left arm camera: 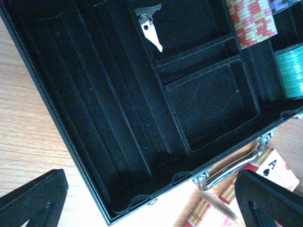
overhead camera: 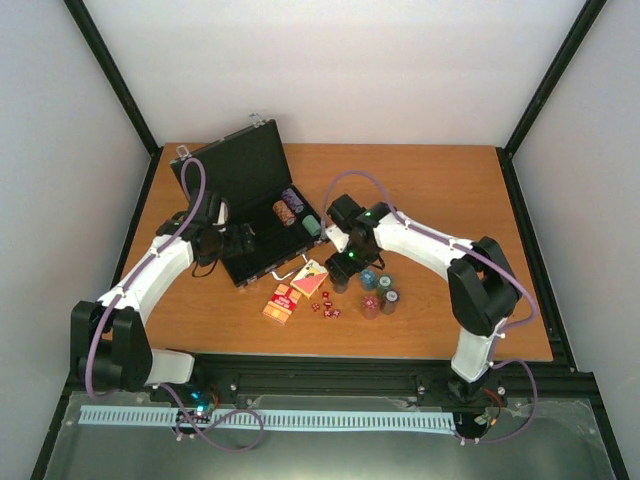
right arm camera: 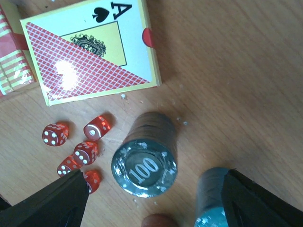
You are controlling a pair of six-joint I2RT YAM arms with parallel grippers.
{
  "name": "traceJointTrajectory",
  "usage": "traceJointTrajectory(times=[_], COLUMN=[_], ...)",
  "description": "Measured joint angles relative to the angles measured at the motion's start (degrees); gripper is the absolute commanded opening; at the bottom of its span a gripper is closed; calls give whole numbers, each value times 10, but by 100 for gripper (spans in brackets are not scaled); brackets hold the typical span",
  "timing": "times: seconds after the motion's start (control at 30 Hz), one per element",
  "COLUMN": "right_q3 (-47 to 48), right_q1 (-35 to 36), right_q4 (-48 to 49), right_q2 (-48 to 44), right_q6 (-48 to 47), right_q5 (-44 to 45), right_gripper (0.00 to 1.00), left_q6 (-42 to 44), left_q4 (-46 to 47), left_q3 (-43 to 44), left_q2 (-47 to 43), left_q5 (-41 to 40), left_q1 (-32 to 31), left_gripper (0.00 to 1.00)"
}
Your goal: Pack up texas hold em set
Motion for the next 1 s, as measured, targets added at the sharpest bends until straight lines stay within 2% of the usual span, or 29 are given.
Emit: traceJointTrajectory(times=[0.17, 0.33, 0.57, 0.73, 0.87, 1.0], right_q3=[0, 0, -2, -2, 5, 73], right_q1=[9, 9, 9, 9, 9, 9], right_q4=[3, 5, 16, 24, 17, -9], right_q2=[28, 50, 54, 54, 54, 54], right_q6=[0, 2, 10, 17, 17, 19], right_q5=[-5, 1, 18, 19, 26, 47], right_gripper=[67, 61, 39, 19, 14, 13], left_q6=[0, 0, 0, 0, 0, 0], left_q4=[0, 0, 0, 0, 0, 0], left_q3=[0, 0, 0, 0, 0, 0], left_q2=[0, 1, 8, 15, 15, 15], left_q5=[0, 0, 0, 0, -2, -2], left_q1=[0, 0, 0, 0, 0, 0], left_gripper=[100, 100, 100, 100, 100, 100])
